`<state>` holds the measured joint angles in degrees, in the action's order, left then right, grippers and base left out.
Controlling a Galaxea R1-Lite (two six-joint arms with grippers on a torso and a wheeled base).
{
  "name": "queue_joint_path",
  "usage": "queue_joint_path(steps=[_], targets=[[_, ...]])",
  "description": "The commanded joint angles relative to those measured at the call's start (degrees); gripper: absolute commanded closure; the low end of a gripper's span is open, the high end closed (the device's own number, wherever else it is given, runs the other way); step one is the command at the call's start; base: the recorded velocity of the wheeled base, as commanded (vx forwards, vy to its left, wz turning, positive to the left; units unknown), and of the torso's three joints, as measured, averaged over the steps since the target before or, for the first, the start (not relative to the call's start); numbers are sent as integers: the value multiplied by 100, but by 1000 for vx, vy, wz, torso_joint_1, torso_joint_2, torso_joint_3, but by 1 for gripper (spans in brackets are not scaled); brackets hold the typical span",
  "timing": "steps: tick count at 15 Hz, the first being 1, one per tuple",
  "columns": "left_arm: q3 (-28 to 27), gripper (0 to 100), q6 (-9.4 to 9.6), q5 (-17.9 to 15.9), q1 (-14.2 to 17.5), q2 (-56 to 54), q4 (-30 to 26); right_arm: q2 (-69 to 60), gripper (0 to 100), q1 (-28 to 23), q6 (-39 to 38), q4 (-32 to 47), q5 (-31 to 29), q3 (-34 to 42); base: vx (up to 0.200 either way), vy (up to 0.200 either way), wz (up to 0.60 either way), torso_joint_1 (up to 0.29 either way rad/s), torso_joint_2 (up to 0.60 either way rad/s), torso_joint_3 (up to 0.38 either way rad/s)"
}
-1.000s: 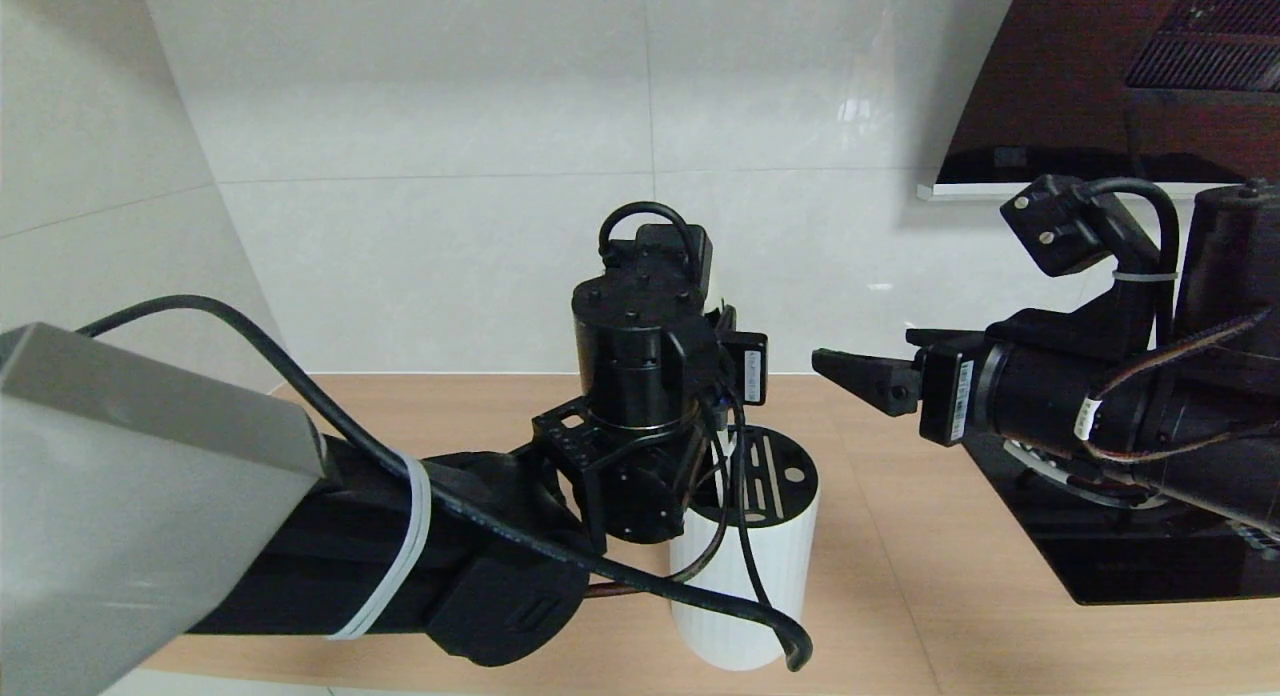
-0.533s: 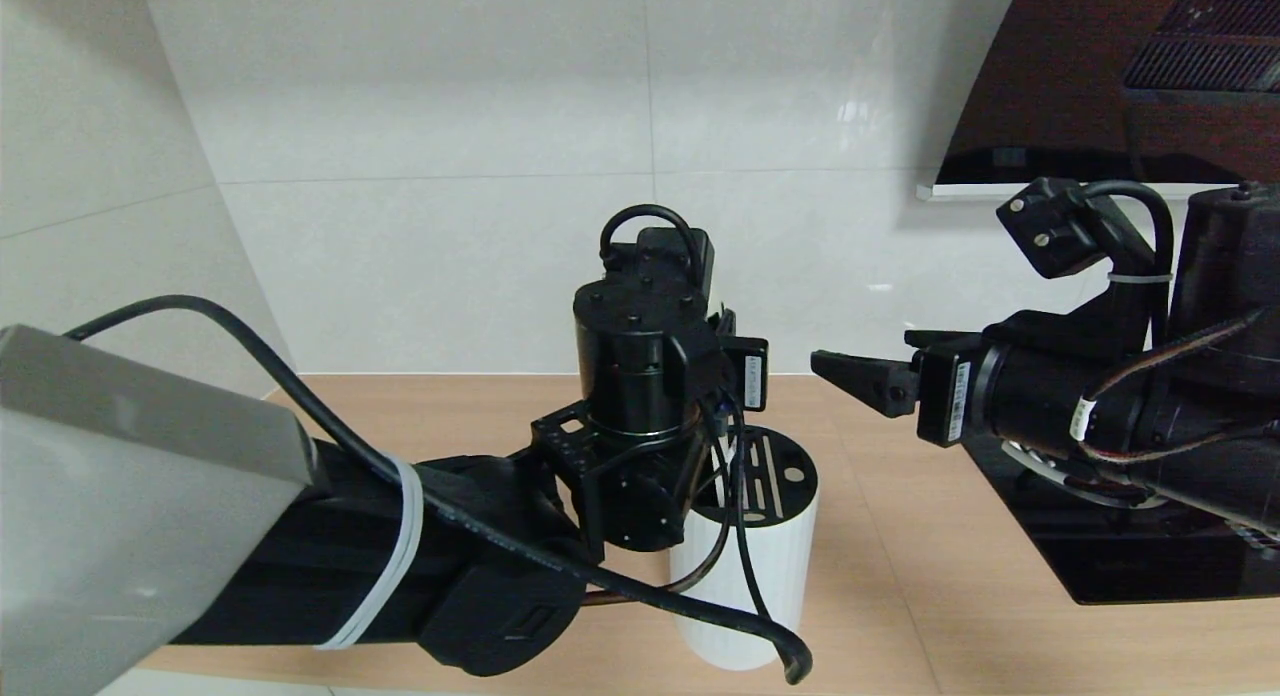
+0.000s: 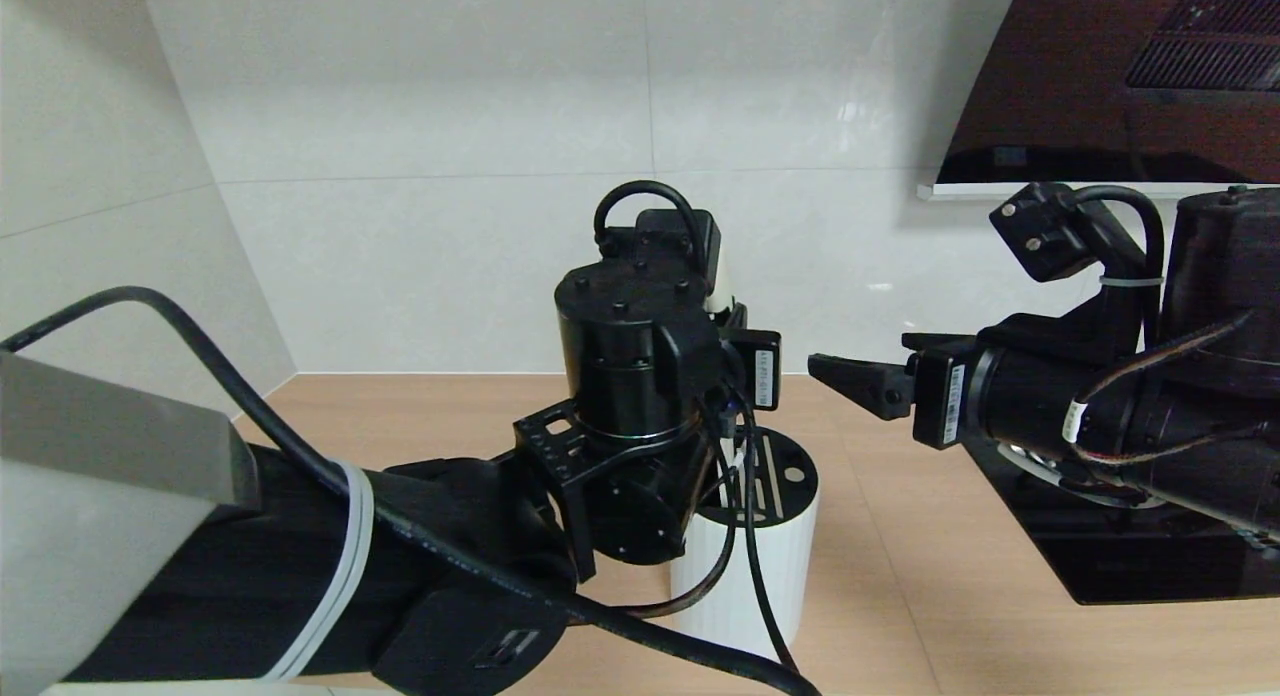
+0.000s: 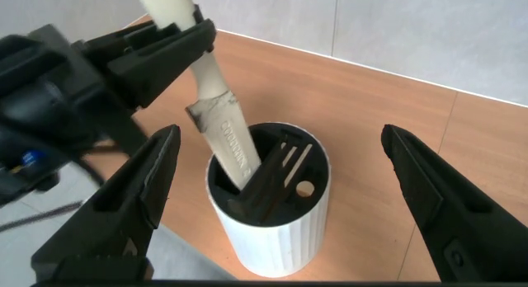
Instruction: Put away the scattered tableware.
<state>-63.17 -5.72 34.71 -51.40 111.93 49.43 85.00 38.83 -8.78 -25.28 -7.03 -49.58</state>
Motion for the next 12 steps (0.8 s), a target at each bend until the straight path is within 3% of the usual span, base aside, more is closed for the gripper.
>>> queue_joint_path(steps=[1, 5, 10, 12], targets=[[59, 100, 0, 1, -20, -66, -4, 16, 0, 2, -1, -3, 0, 1, 0, 0, 0, 0, 0, 0], [191, 100, -43, -8, -20, -198, -452, 16, 0, 2, -1, -3, 0, 10, 0, 0, 0, 0, 0, 0], [7, 100, -290, -17, -20, 355, -478, 34, 0, 11, -1, -3, 0, 18, 0, 0, 0, 0, 0, 0], [7, 100, -290, -17, -20, 505, -478, 51, 0, 11, -1, -3, 0, 18, 0, 0, 0, 0, 0, 0]])
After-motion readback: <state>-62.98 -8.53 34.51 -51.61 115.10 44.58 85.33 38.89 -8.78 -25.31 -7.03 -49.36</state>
